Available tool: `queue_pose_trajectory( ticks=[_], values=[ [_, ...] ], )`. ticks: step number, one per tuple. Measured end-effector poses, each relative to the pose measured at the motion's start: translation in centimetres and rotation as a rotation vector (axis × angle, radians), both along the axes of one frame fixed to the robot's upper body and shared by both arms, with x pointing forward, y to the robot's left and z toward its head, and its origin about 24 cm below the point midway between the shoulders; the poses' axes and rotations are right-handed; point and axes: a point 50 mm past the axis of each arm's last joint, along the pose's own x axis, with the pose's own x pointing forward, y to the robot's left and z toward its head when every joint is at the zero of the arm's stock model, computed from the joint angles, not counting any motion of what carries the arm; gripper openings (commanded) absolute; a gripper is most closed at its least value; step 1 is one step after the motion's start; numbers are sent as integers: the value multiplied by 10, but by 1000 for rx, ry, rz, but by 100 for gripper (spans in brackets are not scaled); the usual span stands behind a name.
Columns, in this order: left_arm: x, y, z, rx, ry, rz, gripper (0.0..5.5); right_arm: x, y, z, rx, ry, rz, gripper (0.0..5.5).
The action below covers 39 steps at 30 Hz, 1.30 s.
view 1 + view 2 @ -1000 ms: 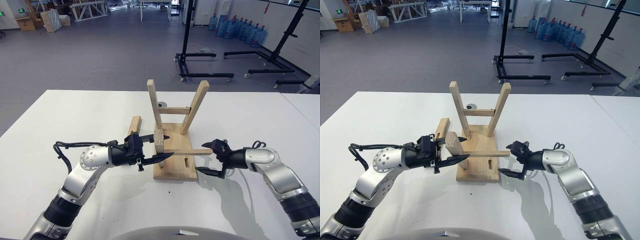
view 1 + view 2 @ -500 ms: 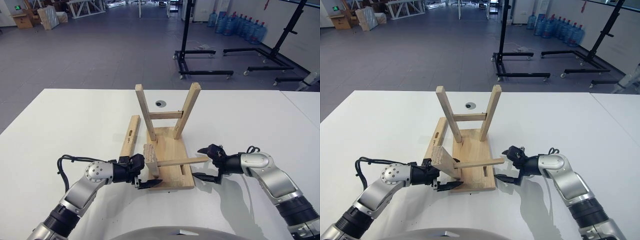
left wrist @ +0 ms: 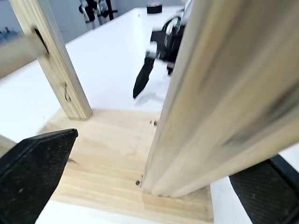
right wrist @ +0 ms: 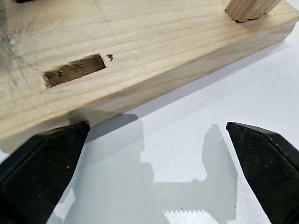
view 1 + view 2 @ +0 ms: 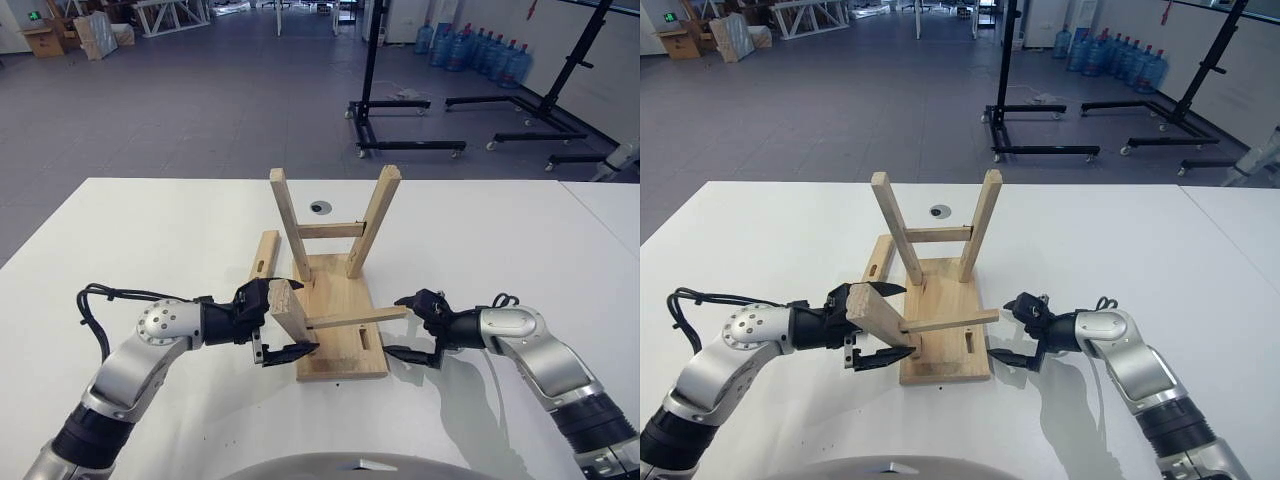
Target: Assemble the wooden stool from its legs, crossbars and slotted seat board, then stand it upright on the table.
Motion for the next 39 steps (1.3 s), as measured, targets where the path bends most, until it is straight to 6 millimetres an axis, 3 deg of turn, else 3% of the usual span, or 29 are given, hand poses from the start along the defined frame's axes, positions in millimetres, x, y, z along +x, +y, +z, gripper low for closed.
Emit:
queue_pose_trajectory(
  ticks=[7, 10, 17, 19, 26, 29, 35, 39],
  values=[
    [-12, 2, 26, -4, 9, -54, 537, -2, 0, -2, 0, 6, -1, 540],
    [-8, 7, 44, -13, -37, -24, 537, -2, 0, -2, 1, 5, 0, 540],
    [3, 15, 117, -156, -170, 13, 537, -2, 0, -2, 5, 1, -3, 540],
    [4, 13, 129, -203, -173, -4, 537, -1, 1, -2, 10, -1, -6, 540],
    [14, 4, 151, -338, -193, 43, 537, 3, 3, -1, 20, -19, -6, 540],
    [31, -4, 148, -395, -186, 131, 537, 5, 4, -2, 24, -24, -11, 540],
    [38, -19, 157, -448, -185, 140, 537, 7, 6, -1, 20, -36, -11, 540],
    [41, -28, 167, -531, -82, 132, 537, 7, 8, -2, 27, -38, -15, 540]
  ],
)
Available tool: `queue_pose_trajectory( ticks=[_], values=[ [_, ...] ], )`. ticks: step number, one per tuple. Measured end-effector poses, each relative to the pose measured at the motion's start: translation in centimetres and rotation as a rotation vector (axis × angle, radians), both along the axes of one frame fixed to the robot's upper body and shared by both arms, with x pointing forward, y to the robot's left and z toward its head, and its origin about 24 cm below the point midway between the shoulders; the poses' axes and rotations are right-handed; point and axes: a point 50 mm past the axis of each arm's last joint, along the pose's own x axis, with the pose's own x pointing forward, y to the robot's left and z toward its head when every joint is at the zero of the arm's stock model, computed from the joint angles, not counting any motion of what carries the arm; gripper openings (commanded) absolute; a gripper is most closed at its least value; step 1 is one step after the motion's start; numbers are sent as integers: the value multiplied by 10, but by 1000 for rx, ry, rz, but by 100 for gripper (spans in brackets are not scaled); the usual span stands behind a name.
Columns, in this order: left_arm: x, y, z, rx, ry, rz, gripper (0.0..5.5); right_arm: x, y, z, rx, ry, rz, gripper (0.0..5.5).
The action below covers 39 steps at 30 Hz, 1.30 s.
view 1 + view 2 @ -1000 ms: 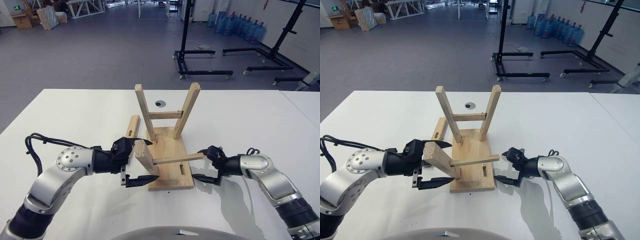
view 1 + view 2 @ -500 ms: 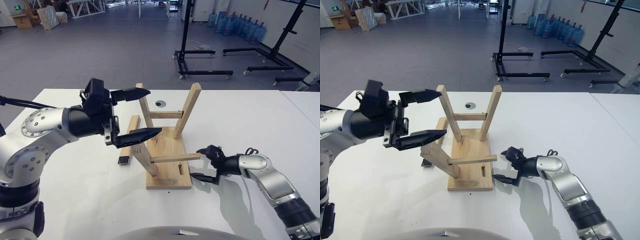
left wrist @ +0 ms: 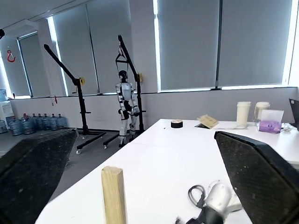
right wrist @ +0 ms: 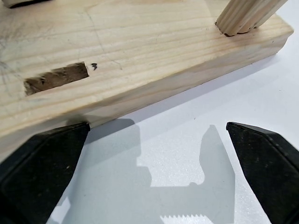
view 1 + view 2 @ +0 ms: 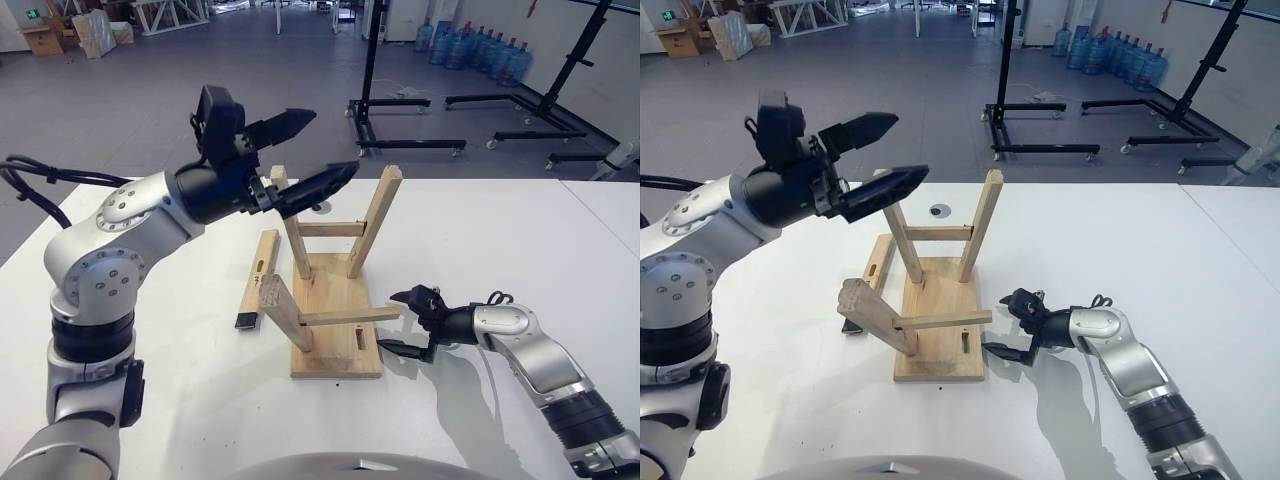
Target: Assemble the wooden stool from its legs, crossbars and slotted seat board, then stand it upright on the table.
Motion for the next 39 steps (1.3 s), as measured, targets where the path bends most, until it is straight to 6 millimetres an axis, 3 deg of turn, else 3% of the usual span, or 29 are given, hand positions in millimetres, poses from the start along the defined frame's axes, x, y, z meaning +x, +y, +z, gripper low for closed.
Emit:
queue_pose_trajectory(
  ticks=[2, 6, 14, 20, 26, 32, 39],
  values=[
    [-2, -7, 5, -101, 118, -89, 537, 0, 3, -1, 11, 1, 3, 540],
    [-9, -8, -3, -114, 239, -192, 537, 4, 6, -2, 14, 3, 12, 540],
    [-3, 0, -13, 83, 117, -175, 537, 43, 14, 17, -5, -88, 20, 540],
    [2, 0, -18, -4, 211, -297, 537, 62, 15, 17, -22, -91, 21, 540],
    [-8, -2, -15, -3, 203, -299, 537, 64, 15, 18, -20, -83, 33, 540],
    [-18, 35, -28, 136, 201, -356, 537, 54, 2, 9, -30, -38, 19, 540],
    [-13, 43, -28, 176, 144, -347, 537, 53, 1, 9, -28, -27, 33, 540]
  ],
)
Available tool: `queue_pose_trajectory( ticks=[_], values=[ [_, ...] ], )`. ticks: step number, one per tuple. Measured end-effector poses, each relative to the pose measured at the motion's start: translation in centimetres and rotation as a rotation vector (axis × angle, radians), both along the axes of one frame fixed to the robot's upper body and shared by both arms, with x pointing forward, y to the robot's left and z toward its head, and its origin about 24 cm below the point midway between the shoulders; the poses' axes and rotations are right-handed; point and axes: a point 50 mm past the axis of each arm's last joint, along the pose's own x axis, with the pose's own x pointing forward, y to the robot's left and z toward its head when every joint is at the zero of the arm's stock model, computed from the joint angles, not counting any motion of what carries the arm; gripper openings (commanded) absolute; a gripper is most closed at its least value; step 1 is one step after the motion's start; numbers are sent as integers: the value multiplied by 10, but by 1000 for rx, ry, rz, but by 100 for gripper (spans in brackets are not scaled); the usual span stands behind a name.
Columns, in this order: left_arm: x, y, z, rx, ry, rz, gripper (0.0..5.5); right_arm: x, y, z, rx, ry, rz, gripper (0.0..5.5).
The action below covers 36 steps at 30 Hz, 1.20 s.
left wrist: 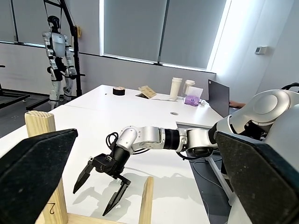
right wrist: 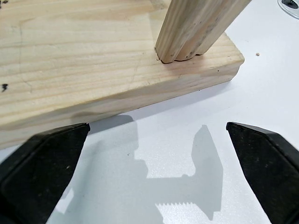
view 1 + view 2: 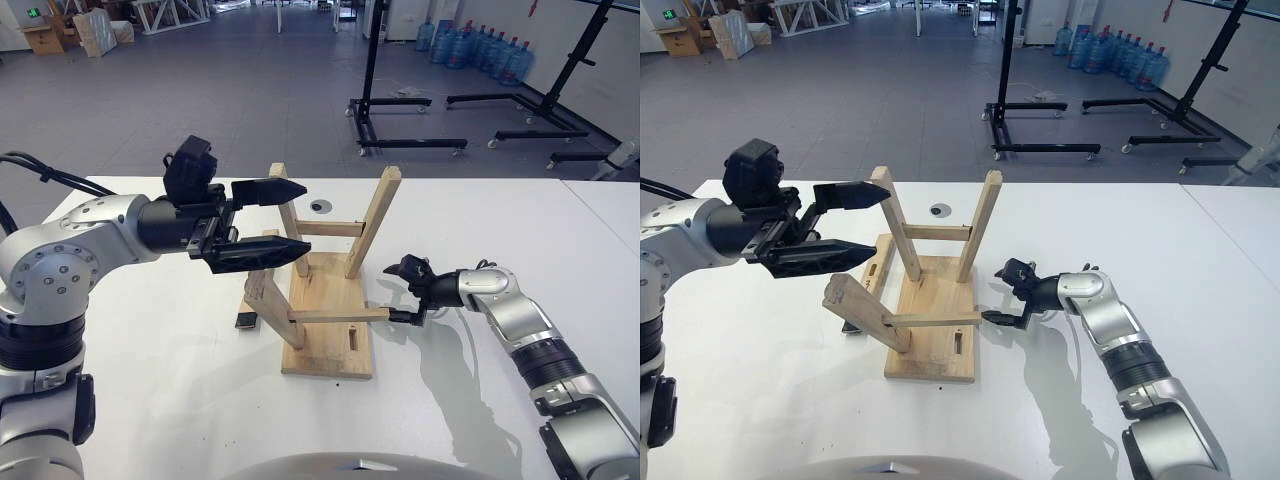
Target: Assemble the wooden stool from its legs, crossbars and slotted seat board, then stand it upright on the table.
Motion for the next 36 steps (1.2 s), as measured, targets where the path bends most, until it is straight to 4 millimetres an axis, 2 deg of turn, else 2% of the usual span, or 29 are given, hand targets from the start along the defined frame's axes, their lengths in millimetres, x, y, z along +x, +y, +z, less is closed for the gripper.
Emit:
queue_pose_trajectory(
  ticks=[7, 11, 13, 18, 22, 23, 25, 27, 31, 33, 34, 36],
  values=[
    [2, 5, 13, -24, -53, 17, 537, 0, 0, 1, 0, -3, 4, 540],
    [-1, 1, -23, 14, 45, 14, 537, -1, 1, 1, 2, -5, 10, 540],
    [-4, -2, -58, 10, 153, 15, 537, -5, 1, -1, 0, 4, 14, 540],
    [-3, -14, -70, -86, 128, -7, 537, -10, -1, -6, -1, 29, 19, 540],
    [1, -15, -61, -72, 119, 27, 537, -10, 1, 1, 30, 11, 25, 540],
    [4, -11, -52, -76, 105, 60, 537, -10, 2, 4, 48, 3, 26, 540],
    [8, -3, -15, -123, -3, 90, 537, -13, 2, 4, 63, 7, 17, 540],
    [8, 3, 13, -150, -81, 112, 537, -15, 3, 4, 76, 8, 18, 540],
    [-8, 22, 65, -200, -201, 160, 537, -20, 1, 2, 92, 21, -1, 540],
    [-11, 31, 66, -162, -192, 209, 537, -23, -1, 1, 93, 18, -21, 540],
    [-11, 37, 58, -113, -170, 251, 537, -24, -4, 0, 94, 15, -36, 540],
    [-7, 50, 26, 32, -87, 374, 537, -27, -10, -2, 89, 13, -74, 540]
  ],
)
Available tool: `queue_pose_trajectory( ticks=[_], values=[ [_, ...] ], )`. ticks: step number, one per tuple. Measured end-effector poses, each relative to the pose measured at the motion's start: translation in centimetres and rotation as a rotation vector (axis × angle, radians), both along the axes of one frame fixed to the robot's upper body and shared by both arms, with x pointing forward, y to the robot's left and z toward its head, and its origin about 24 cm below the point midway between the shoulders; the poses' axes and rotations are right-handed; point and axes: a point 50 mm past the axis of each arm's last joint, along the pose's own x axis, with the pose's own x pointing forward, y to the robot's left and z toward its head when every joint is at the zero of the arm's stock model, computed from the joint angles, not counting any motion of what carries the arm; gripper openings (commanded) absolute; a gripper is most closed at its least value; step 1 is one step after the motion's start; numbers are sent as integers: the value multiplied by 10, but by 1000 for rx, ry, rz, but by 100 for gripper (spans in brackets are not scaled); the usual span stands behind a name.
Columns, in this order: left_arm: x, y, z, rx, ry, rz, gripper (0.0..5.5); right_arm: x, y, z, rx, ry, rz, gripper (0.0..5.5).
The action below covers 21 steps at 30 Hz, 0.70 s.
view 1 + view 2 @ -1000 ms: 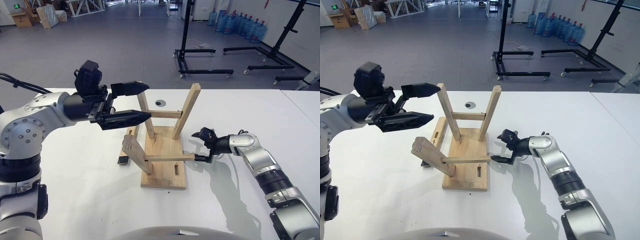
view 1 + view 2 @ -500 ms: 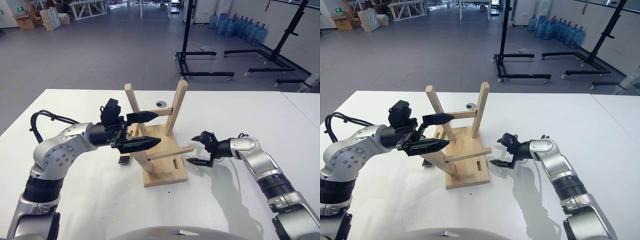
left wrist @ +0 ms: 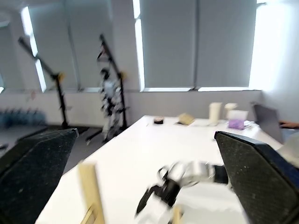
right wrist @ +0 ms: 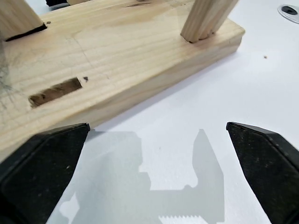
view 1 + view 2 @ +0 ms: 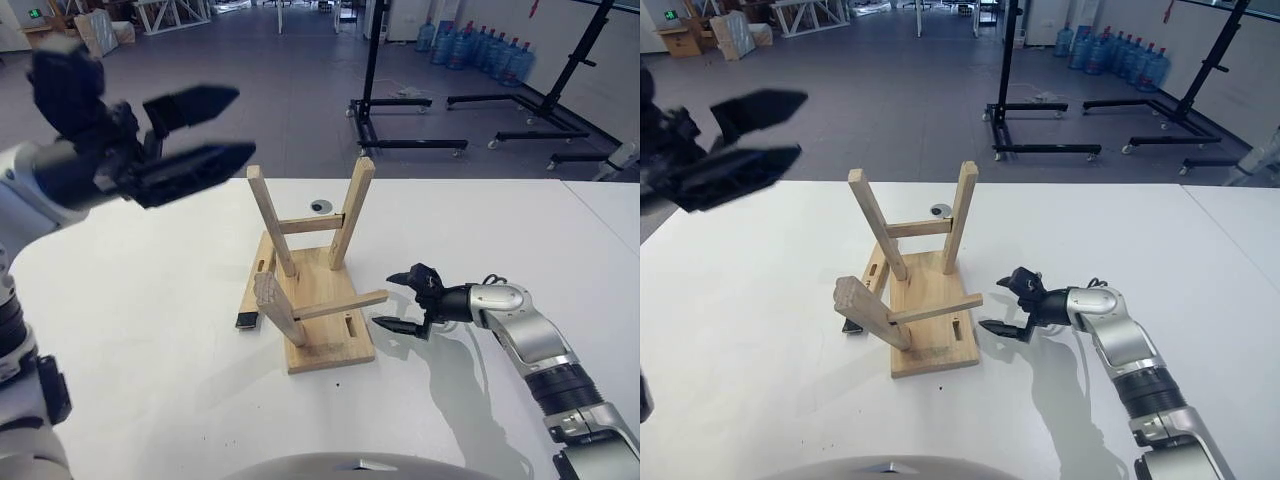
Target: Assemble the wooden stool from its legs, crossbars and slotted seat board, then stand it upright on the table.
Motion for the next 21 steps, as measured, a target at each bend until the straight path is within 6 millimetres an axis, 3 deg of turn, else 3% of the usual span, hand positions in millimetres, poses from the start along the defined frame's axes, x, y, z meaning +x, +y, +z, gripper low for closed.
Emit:
queue_pose_trajectory(
  ticks=[3, 10, 15, 21],
  values=[
    [12, 2, -47, 131, 154, 198, 537, -3, -5, -3, 3, 7, -50, 540],
    [34, -33, -137, 292, 542, 501, 537, -5, 1, -10, 15, 6, -84, 540],
    [34, -27, -172, 444, 643, 665, 537, -7, 9, -16, 25, 20, -79, 540],
    [34, -42, -189, 485, 658, 702, 537, -9, 12, -20, 30, 29, -80, 540]
  ],
)
